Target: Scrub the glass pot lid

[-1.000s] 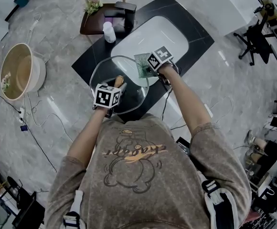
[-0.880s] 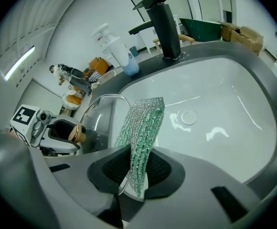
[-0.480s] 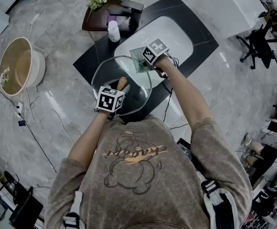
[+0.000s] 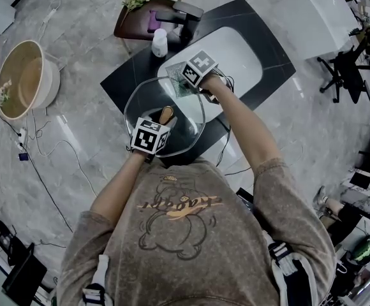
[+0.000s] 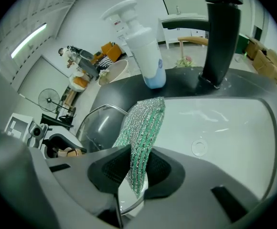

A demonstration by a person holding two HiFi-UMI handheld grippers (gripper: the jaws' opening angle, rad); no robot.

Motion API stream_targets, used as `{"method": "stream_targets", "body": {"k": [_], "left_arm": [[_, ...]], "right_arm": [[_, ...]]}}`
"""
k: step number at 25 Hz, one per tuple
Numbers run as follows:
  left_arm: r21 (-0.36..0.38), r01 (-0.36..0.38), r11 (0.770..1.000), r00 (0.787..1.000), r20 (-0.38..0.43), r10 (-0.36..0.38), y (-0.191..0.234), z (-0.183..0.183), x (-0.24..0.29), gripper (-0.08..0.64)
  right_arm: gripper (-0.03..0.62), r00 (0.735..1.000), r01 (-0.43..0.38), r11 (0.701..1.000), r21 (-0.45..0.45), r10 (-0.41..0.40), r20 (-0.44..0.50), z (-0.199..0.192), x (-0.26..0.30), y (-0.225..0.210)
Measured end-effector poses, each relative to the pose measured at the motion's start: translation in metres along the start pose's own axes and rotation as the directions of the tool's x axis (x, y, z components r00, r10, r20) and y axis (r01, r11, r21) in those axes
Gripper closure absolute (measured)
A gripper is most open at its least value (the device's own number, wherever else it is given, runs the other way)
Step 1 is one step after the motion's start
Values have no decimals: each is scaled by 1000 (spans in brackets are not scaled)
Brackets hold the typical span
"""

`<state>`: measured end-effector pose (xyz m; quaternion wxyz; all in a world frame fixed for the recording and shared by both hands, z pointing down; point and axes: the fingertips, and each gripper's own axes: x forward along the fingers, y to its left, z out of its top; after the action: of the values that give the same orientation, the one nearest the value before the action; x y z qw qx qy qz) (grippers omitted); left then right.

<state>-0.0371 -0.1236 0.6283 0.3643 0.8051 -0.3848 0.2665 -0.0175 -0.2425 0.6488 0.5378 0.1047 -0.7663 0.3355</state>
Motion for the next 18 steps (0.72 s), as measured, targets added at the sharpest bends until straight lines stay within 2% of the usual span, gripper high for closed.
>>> {"method": "stream_targets", "body": {"k": [12, 18], "left_arm": [[-8, 4, 1000, 1000, 7, -4, 0, 1, 0, 364], [-10, 3, 1000, 1000, 10, -3, 0, 1, 0, 365]], "right_arm": [[505, 1000, -24, 994, -109, 22, -23, 38, 17, 25], [505, 998, -64, 983, -170, 60, -28, 59, 33, 54]]}}
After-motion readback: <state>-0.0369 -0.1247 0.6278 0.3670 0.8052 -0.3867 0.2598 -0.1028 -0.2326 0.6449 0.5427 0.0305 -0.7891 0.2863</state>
